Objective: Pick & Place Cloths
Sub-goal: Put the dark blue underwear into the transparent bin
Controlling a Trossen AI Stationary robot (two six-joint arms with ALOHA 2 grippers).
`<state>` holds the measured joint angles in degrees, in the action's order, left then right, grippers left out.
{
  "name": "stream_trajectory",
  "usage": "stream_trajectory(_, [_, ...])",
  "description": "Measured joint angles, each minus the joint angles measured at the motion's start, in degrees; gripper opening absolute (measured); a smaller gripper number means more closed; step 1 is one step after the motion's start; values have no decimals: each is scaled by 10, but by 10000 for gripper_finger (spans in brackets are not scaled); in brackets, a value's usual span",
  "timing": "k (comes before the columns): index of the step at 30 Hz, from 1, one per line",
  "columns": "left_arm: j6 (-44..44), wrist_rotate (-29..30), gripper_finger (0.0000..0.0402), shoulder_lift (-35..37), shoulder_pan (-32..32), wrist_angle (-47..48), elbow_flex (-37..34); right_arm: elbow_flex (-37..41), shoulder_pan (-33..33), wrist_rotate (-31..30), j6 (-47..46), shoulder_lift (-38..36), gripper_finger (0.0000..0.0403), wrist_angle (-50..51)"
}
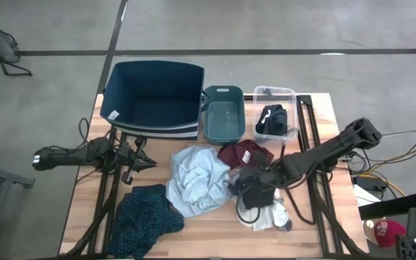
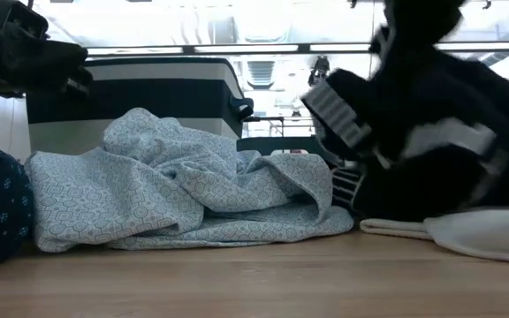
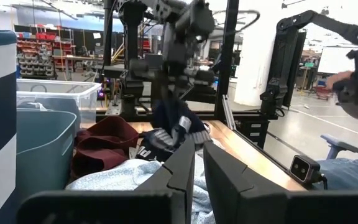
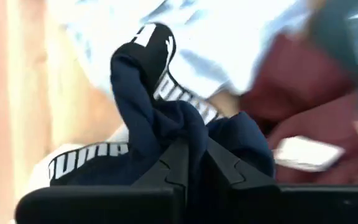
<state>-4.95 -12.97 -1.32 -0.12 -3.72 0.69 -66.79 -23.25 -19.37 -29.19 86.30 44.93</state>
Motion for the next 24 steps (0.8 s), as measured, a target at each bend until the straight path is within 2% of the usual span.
stream_trajectory(10, [0,0,39,0,0,-1,0,-202,3,-249,36,0,18,228])
stream_trajectory(24, [0,0,41,0,0,-1,0,-405,76,-457,39,0,19,393])
